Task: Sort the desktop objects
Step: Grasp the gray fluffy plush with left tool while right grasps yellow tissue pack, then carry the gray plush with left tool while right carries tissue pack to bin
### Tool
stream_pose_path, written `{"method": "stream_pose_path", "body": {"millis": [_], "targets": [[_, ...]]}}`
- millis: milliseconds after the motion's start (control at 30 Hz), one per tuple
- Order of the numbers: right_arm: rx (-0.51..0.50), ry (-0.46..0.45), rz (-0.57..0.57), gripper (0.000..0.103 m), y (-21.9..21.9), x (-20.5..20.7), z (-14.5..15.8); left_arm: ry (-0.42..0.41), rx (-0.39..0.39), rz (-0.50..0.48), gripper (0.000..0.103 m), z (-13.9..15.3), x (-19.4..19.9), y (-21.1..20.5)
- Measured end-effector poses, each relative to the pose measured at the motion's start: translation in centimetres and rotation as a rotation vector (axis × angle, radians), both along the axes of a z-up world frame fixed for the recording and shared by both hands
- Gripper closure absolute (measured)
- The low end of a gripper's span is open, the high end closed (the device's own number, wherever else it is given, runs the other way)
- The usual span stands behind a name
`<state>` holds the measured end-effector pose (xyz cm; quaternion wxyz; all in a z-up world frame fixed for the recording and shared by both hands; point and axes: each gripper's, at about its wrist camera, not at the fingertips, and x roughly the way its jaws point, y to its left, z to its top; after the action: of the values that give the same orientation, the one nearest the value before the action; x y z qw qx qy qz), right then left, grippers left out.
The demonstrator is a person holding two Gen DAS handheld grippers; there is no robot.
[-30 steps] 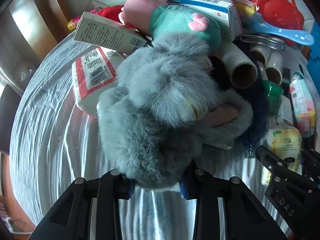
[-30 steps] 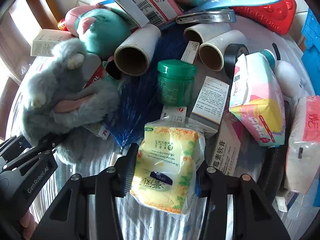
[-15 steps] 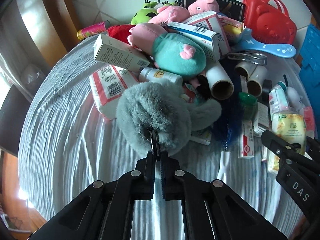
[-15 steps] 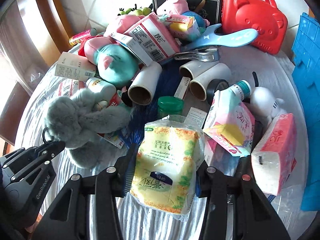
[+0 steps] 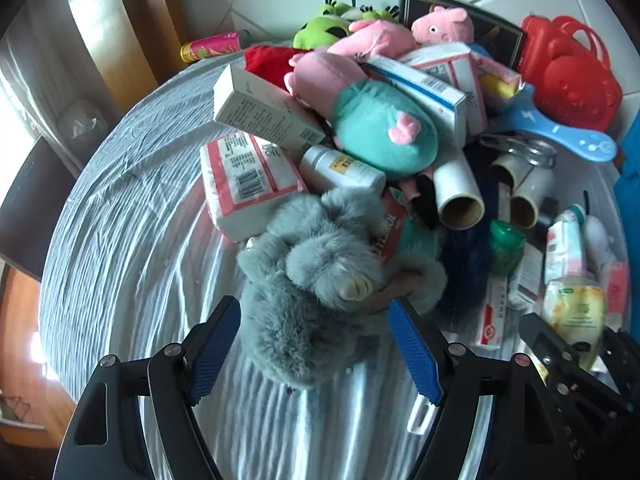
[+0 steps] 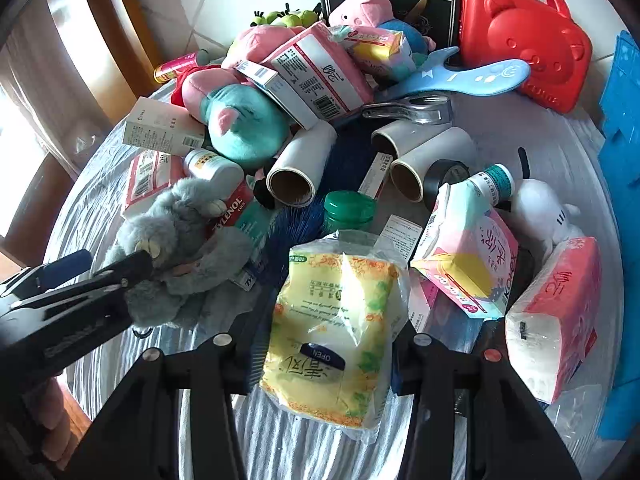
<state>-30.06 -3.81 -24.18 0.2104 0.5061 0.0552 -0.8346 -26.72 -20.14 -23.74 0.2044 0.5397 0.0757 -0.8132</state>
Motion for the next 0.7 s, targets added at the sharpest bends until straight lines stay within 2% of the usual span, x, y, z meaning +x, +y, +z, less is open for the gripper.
{"method": "stream_pose_path", "body": {"millis": [133, 200, 300, 333, 500, 700], "targets": [[0.012, -0.034, 0.022, 0.057, -1.3, -0.8, -1.6, -0.120, 0.058, 0.015, 0.026, -4.8, -1.4, -0.7], [0.019, -0.055, 0.032, 0.057, -2.0, -1.3, -2.6, -0.131, 0.087, 0.017, 0.027, -6.5, -1.5, -1.0], [0.036, -0.080, 0.036, 0.057, -2.7, -2.0, -3.9, -0.080, 0.084, 0.016, 0.048, -6.8, -1.5, -1.4], [0.040, -0.088, 0.035, 0.057, -2.8, -2.2, -4.3, -0.074, 0.074, 0.010, 0.059, -6.8, -1.6, -1.4], [0.042, -0.084, 0.043, 0.057, -3.2, -2.5, -4.2, -0.062, 0.032, -0.008, 0.063, -6.6, -1.3, -1.0], [0.010, -0.027, 0.049, 0.057, -2.7, -2.0, -1.8, 0.029, -0.024, -0.019, 0.065, -3.3, 0.1, 0.1]]}}
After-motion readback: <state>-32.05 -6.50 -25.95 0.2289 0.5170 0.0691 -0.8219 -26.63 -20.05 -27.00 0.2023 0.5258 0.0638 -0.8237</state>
